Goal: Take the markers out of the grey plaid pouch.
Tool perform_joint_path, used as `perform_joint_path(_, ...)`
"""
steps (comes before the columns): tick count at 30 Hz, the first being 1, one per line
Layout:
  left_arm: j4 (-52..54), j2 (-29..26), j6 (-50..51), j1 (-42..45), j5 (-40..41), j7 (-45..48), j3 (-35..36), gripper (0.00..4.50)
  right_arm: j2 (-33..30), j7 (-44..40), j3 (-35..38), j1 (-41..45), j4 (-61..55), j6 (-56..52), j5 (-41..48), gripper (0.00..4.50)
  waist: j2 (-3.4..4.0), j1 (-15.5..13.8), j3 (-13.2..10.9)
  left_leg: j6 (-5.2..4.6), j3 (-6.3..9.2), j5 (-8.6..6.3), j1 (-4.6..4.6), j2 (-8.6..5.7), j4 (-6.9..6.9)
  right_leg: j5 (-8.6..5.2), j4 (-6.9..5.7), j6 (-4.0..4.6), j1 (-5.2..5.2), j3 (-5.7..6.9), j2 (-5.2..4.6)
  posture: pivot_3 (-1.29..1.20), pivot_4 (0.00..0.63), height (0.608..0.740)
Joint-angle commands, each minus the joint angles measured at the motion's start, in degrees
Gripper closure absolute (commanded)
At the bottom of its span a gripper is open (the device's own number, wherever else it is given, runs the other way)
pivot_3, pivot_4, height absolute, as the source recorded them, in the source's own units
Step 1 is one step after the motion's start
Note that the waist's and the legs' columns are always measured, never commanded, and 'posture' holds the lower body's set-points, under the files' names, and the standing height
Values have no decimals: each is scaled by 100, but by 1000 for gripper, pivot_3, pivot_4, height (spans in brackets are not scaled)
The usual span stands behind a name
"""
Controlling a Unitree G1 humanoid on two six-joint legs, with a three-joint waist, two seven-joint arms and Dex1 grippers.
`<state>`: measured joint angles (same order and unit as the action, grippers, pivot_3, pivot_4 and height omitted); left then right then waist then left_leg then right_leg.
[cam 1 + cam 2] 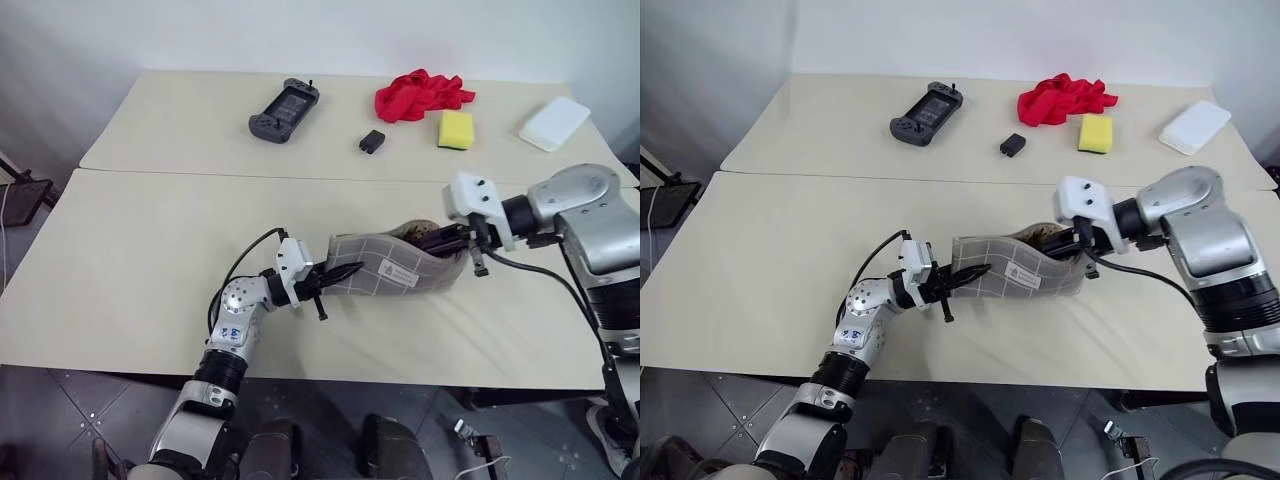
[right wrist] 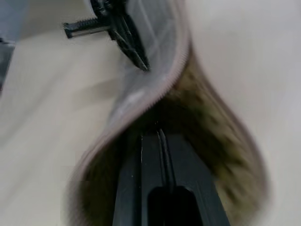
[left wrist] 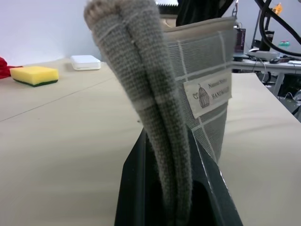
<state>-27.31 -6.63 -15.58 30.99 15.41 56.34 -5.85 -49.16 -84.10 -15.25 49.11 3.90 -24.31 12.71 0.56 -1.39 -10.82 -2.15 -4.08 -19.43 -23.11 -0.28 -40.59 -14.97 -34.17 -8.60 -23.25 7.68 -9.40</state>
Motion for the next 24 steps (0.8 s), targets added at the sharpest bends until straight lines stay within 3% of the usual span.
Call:
perform_joint_path(1,75,35,-36,10,-63,-13,-74,4500,187,344,-190,5,-372,-155,-297,4465,0,-1,0,0,0,0,0,0,-1,0,0,0,0,0,0,0,150,740)
perform_joint_path(4,92,35,-30,3,-58,-20,-72,4500,127,412,-398,-75,-537,-185,-603,4465,0,-13,0,0,3,0,-1,-1,-1,0,-1,0,0,2,0,0,150,740)
perform_joint_path(7,159,11,-26,-41,-54,-15,-79,4500,90,381,-447,-59,-712,-390,-653,3865,0,-8,0,0,2,0,-2,-2,-2,0,-1,0,0,1,0,0,150,740)
perform_joint_path(15,410,-165,22,-242,-23,59,-112,4500,54,345,-440,-93,-944,-139,-815,1239,0,11,0,0,3,0,-1,0,-2,0,-1,0,1,1,0,0,150,740)
perform_joint_path(24,585,-239,126,-381,-7,115,-187,4500,160,410,-953,-107,-820,-295,-1320,1239,-2,18,2,0,3,0,1,1,-2,0,-2,0,1,-1,2,0,150,740)
